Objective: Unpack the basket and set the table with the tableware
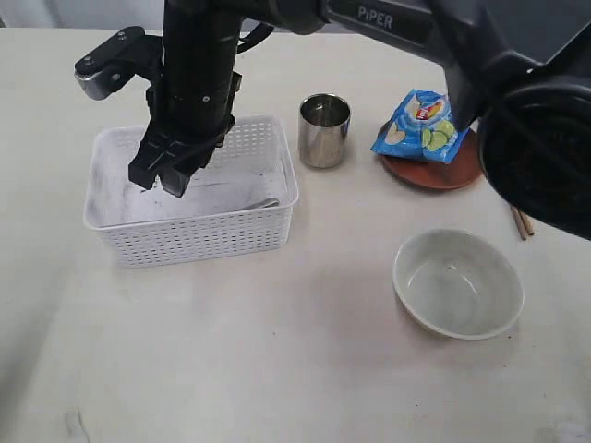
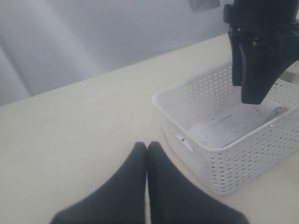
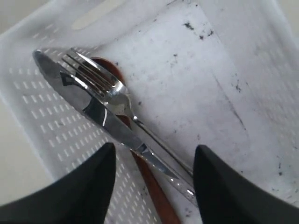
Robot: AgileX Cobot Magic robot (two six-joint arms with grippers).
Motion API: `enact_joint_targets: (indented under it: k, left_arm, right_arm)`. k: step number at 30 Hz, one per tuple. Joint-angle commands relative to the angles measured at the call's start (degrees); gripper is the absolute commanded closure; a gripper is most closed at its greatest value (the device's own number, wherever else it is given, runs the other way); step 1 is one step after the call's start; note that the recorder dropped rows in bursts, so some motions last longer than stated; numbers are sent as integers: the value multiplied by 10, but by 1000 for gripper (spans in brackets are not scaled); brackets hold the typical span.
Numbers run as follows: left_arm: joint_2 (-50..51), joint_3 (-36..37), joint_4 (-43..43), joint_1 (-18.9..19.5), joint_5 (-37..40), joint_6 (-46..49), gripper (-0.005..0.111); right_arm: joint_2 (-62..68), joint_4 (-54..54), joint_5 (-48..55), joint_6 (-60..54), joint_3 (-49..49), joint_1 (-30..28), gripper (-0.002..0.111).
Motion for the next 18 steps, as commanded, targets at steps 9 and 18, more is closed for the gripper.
enact_joint_targets:
  k: [9,18]
  left_arm:
    - [0,2,-3,-3,0,-3,107]
    - [0,2,-3,-3,0,-3,107]
  right_arm:
    - [40,-27,-7,-70,0,-1,59]
    - [87,-54,-9,-73,0,-1,59]
